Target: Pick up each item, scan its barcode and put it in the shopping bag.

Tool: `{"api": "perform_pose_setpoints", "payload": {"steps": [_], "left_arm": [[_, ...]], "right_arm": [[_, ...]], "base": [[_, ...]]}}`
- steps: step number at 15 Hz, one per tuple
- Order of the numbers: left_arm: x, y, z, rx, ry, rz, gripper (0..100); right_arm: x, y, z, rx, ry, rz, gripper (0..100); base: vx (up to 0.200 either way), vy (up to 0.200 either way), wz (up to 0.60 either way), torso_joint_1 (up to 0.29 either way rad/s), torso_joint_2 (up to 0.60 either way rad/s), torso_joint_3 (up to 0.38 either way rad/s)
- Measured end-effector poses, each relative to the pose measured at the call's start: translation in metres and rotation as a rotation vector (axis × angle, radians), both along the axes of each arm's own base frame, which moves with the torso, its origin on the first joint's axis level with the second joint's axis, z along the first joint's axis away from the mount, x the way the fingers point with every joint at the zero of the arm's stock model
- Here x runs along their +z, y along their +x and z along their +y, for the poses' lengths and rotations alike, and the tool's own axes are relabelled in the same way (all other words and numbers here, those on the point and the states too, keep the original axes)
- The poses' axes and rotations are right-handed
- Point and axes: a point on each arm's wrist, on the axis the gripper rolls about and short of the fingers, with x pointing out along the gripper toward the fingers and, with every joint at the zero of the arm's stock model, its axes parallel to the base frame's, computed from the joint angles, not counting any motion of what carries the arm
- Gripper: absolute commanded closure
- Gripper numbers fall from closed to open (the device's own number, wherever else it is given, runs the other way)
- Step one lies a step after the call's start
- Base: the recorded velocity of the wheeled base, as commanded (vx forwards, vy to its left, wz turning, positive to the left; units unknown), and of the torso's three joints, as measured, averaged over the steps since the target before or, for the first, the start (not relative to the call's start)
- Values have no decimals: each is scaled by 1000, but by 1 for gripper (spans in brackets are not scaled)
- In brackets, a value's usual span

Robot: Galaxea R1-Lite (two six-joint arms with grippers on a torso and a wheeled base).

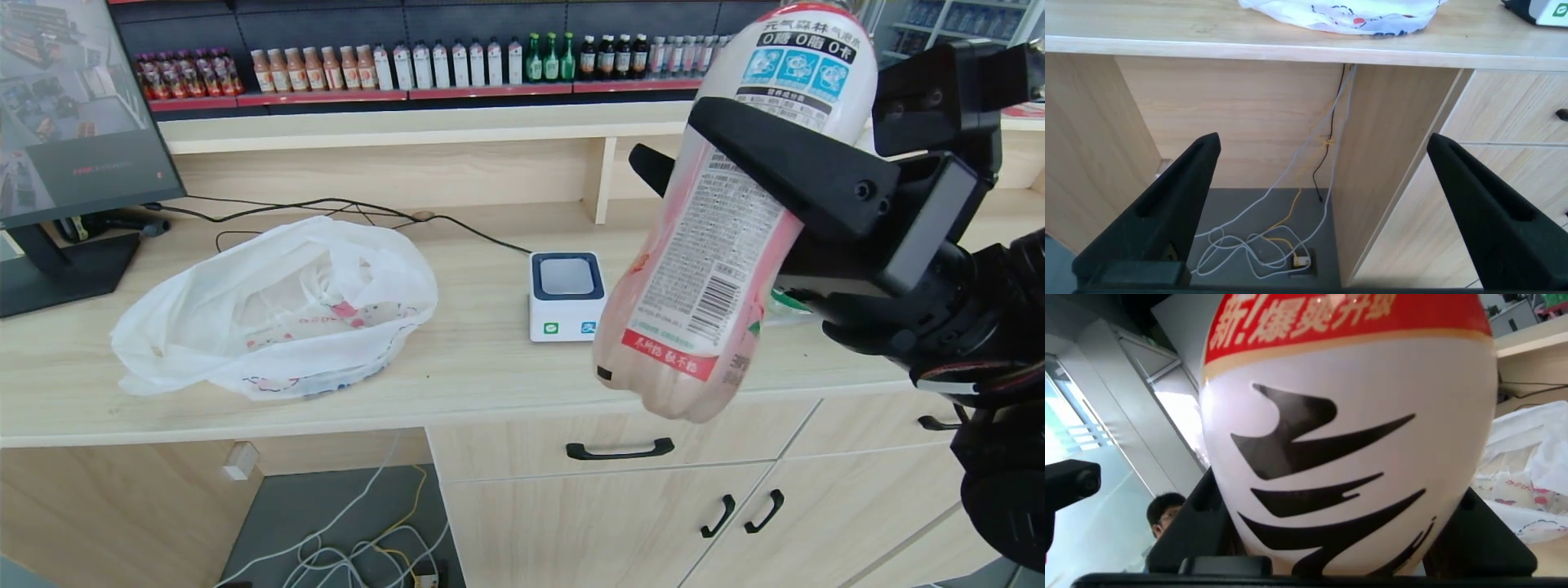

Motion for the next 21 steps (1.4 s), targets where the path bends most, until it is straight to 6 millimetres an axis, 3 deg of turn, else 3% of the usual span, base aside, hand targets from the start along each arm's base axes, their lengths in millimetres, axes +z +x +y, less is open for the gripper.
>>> {"api": "perform_pose_setpoints", "payload": {"steps": [16, 21], "left_arm": [[0, 0, 0, -1, 0, 0, 0], [0, 0, 0, 0, 0, 0, 0]], "right_arm": [[-9, -12, 13, 77, -68, -88, 100], [-17, 0, 5, -71, -119, -264, 100]], "base": [[0, 0, 0, 0, 0, 0], [0, 0, 0, 0, 0, 0]]}}
